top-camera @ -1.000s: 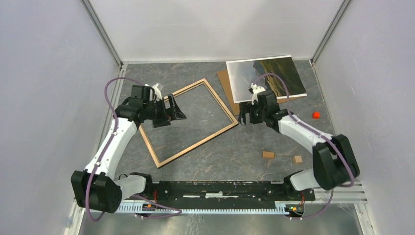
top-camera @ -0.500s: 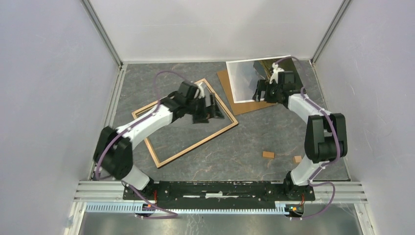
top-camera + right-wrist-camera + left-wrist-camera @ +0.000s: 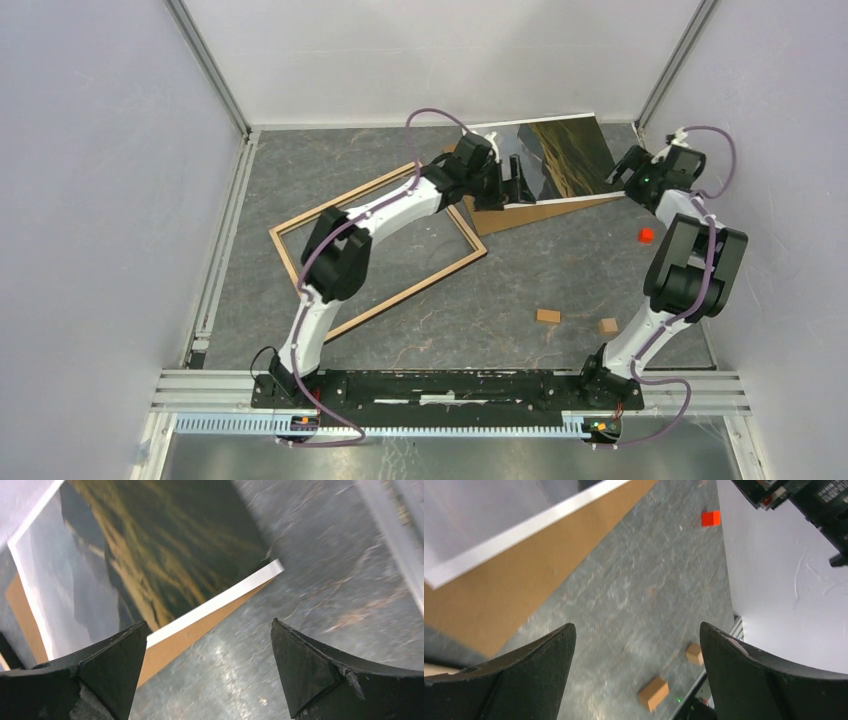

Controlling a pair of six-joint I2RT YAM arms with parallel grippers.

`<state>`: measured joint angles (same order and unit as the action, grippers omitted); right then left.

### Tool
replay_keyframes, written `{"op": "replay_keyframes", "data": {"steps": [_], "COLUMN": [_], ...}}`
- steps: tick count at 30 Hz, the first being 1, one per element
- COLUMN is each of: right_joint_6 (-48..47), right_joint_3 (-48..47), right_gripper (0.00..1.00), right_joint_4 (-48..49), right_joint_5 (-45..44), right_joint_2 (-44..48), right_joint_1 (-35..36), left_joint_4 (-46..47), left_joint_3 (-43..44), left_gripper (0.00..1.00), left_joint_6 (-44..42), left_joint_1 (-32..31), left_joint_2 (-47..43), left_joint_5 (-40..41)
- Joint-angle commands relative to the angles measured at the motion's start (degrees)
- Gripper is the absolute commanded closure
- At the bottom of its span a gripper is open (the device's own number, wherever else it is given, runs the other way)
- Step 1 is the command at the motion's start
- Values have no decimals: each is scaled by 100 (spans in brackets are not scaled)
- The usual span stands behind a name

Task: Put the photo into the frame

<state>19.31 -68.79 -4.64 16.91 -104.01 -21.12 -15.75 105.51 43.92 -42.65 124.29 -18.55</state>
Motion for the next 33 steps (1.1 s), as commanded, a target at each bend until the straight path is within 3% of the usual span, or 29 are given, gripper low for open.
{"op": "replay_keyframes", "data": {"steps": [1,6,13,24,33], "right_joint_6": [587,679,609,531,700], "right_joint_3": [-101,-277,-785,-902,-887], "right_gripper": [2,2,3,5,4], "right_joint_4": [1137,1375,1576,1360,1396], "right_joint_5": [-208,-574,-310,-551,-715], "right_joint_2": [-124,-497,-1228,-1571,-1830], "right_joint_1": [-278,-366,-392,-392,-323], "left_joint_4": [-19,207,760,1512,1353], "left_joint_3": [1035,1416,1657,1474,1004], "left_gripper": [2,1,0,0,1], "left_joint_6": [96,371,721,1730,2233], "left_joint_1": [-6,-6,28,288,417], "left_joint_2": [770,1229,1659,2055,2010], "left_joint_5": [-41,273,572,864,1049]}}
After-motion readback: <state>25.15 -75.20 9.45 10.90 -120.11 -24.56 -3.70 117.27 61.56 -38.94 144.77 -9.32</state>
